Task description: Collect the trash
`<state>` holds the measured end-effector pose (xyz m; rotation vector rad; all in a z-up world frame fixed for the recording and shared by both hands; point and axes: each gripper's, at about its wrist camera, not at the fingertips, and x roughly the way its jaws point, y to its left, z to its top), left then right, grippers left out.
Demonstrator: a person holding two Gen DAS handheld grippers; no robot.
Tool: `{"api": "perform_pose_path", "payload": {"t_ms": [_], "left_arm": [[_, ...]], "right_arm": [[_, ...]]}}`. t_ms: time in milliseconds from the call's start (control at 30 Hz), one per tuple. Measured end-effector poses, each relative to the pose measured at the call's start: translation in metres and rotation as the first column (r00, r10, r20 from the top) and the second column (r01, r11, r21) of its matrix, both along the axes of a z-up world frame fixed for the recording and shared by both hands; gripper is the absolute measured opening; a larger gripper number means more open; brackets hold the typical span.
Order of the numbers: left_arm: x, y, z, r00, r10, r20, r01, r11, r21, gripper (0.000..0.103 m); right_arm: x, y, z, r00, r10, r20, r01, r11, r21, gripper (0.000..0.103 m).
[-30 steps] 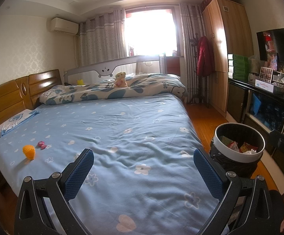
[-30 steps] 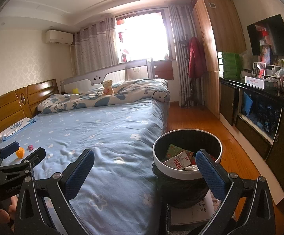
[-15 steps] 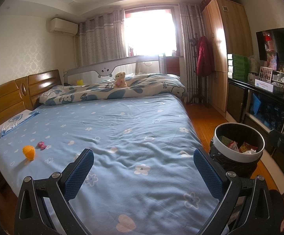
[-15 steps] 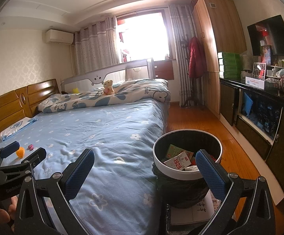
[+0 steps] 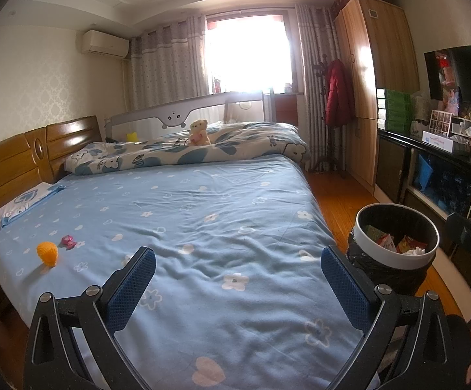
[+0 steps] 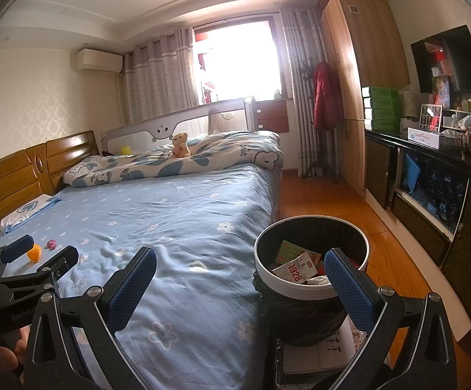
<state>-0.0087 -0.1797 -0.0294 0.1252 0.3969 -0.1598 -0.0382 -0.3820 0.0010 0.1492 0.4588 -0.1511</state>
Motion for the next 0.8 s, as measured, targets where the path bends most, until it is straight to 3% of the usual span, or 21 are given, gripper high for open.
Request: {"api": "perform_pose_path", "payload": {"t_ms": [800], "left_arm": [[0.006, 0.011, 0.001, 0.999, -0.034, 0.019, 0.034, 0.999, -0.006, 0.103]], "right_arm": [[0.013, 0.003, 0.001, 1.000, 0.013, -0.014, -0.013, 1.000, 0.006, 0.103]]}}
